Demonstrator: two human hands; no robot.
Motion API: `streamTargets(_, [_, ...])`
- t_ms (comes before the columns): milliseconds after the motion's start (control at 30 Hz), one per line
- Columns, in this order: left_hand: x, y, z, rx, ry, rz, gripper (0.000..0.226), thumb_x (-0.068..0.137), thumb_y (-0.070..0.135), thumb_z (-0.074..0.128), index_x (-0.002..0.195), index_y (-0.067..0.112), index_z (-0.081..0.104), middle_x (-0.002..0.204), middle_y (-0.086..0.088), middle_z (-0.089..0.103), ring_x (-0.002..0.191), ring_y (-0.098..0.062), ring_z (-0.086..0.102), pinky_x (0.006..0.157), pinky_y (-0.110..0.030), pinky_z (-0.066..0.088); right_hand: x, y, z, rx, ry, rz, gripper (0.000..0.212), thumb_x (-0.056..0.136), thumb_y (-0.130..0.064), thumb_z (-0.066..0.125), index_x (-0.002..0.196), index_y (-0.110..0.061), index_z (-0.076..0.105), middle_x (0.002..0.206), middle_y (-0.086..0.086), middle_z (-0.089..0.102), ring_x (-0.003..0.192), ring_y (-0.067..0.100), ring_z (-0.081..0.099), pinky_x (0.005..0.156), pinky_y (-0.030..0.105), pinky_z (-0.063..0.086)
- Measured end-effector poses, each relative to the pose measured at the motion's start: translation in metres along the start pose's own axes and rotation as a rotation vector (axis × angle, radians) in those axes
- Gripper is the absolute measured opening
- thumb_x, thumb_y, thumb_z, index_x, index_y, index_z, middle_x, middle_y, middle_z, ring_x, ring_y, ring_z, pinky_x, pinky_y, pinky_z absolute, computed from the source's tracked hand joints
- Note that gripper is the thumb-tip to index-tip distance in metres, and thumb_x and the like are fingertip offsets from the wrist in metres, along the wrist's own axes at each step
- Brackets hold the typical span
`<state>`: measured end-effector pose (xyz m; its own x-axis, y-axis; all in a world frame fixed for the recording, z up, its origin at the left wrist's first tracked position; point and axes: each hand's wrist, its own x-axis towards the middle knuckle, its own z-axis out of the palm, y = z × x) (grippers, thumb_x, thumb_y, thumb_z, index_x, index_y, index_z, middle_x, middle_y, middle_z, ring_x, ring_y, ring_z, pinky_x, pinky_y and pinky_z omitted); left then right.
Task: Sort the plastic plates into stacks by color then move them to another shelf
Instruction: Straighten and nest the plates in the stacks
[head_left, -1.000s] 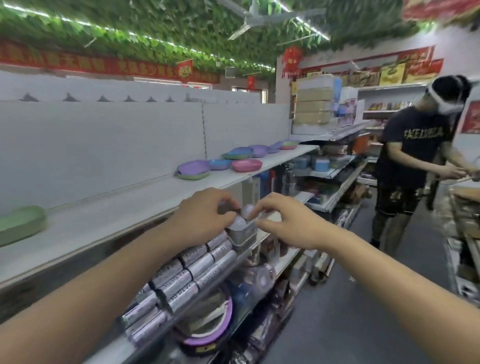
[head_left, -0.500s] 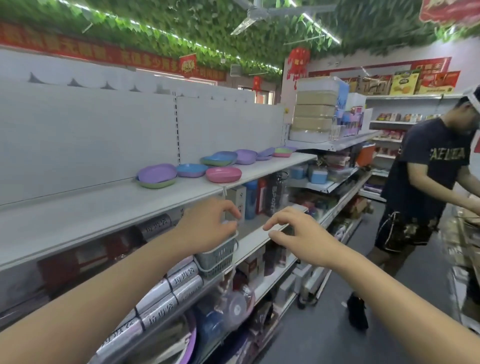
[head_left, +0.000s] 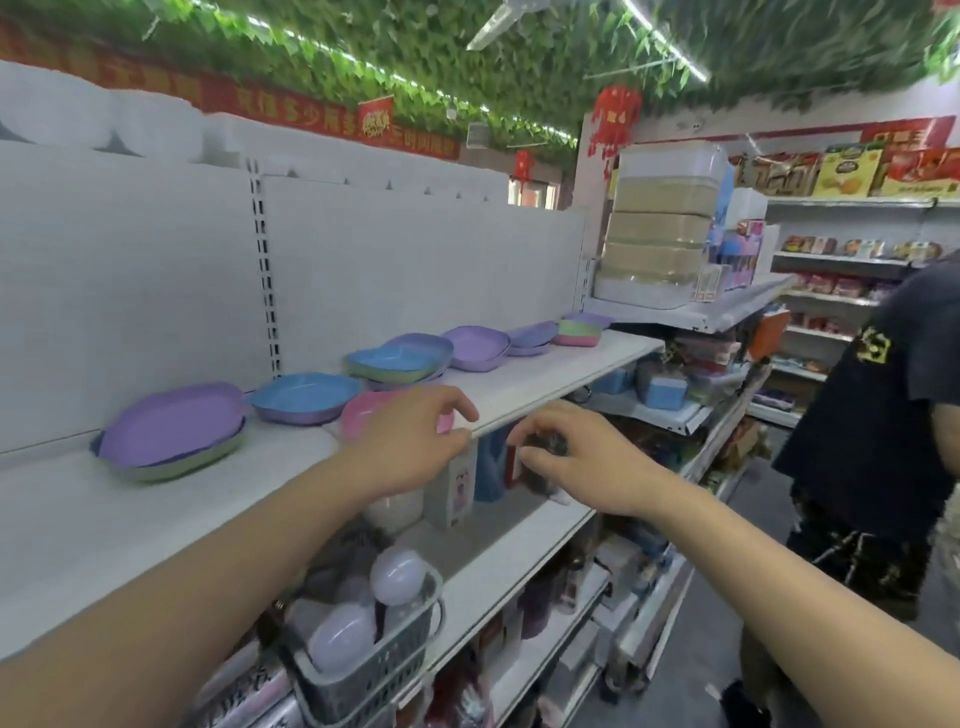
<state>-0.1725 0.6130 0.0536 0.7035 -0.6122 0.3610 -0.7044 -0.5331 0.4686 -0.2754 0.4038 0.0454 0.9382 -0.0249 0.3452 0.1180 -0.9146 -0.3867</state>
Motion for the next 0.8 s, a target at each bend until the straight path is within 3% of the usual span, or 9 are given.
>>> streamTargets(67, [0.030, 0.005, 0.013, 0.030, -0.025, 0.007, 0.020, 0.093, 0.036, 0.061, 0.113, 0.041, 0.065, 0.112, 0.017, 0.057, 0.105, -0.003, 0.054, 0.077, -0.020, 0.039, 0.022, 0.027, -0.003, 0.014, 0.008, 0.008, 0.014, 0.095, -0.028, 0.064, 0.108, -0.030, 0.072, 0.109, -0.006, 0.060, 0.100, 0.011, 0.059, 0.095, 0.034, 0.048])
streamTargets(167, [0.073, 0.013, 0.034, 0.026, -0.027, 0.003, 0.022, 0.094, 0.033, 0.061, 0.115, 0.037, 0.065, 0.119, 0.014, 0.058, 0.113, -0.007, 0.054, 0.095, -0.032, 0.045, 0.054, 0.071, -0.007, 0.045, 0.006, -0.004, 0.013, 0.097, -0.029, 0.063, 0.107, -0.033, 0.070, 0.108, -0.008, 0.059, 0.100, 0.009, 0.057, 0.095, 0.033, 0.048])
streamTargets(233, [0.101, 0.016, 0.050, 0.053, -0.012, -0.020, 0.023, 0.094, 0.033, 0.060, 0.115, 0.036, 0.066, 0.122, 0.012, 0.059, 0.115, -0.009, 0.054, 0.099, -0.035, 0.045, 0.074, 0.104, -0.009, 0.058, -0.010, -0.027, 0.013, 0.097, -0.030, 0.063, 0.107, -0.033, 0.070, 0.108, -0.009, 0.059, 0.100, 0.007, 0.057, 0.092, 0.029, 0.048])
streamTargets(333, [0.146, 0.019, 0.075, 0.113, 0.011, -0.061, 0.023, 0.095, 0.033, 0.060, 0.117, 0.036, 0.065, 0.124, 0.010, 0.060, 0.113, -0.010, 0.055, 0.098, -0.033, 0.045, 0.105, 0.158, -0.015, 0.108, -0.031, -0.042, 0.012, 0.098, -0.032, 0.063, 0.107, -0.034, 0.070, 0.110, -0.011, 0.058, 0.101, 0.003, 0.058, 0.086, 0.016, 0.045])
streamTargets(500, [0.217, 0.013, 0.116, 0.178, 0.059, -0.222, 0.025, 0.094, 0.031, 0.060, 0.118, 0.033, 0.065, 0.130, 0.008, 0.065, 0.111, -0.012, 0.058, 0.099, -0.034, 0.048, 0.166, 0.251, -0.026, 0.126, -0.081, -0.118, 0.010, 0.097, -0.035, 0.063, 0.103, -0.039, 0.069, 0.110, -0.016, 0.059, 0.105, 0.003, 0.058, 0.094, 0.028, 0.049])
streamTargets(667, [0.270, -0.004, 0.134, 0.313, 0.113, -0.454, 0.029, 0.094, 0.031, 0.058, 0.122, 0.027, 0.062, 0.121, 0.000, 0.067, 0.107, -0.021, 0.060, 0.089, -0.033, 0.049, 0.233, 0.306, -0.036, 0.188, -0.098, -0.199, 0.010, 0.096, -0.032, 0.064, 0.103, -0.033, 0.072, 0.109, -0.016, 0.065, 0.099, 0.004, 0.062, 0.091, 0.028, 0.050])
streamTargets(800, [0.302, -0.022, 0.144, 0.381, 0.153, -0.528, 0.034, 0.098, 0.037, 0.057, 0.129, 0.024, 0.062, 0.123, -0.005, 0.064, 0.111, -0.024, 0.059, 0.094, -0.035, 0.048, 0.278, 0.324, -0.025, 0.218, -0.089, -0.253, 0.008, 0.097, -0.027, 0.064, 0.098, -0.031, 0.071, 0.106, -0.014, 0.065, 0.094, 0.001, 0.060, 0.088, 0.025, 0.047])
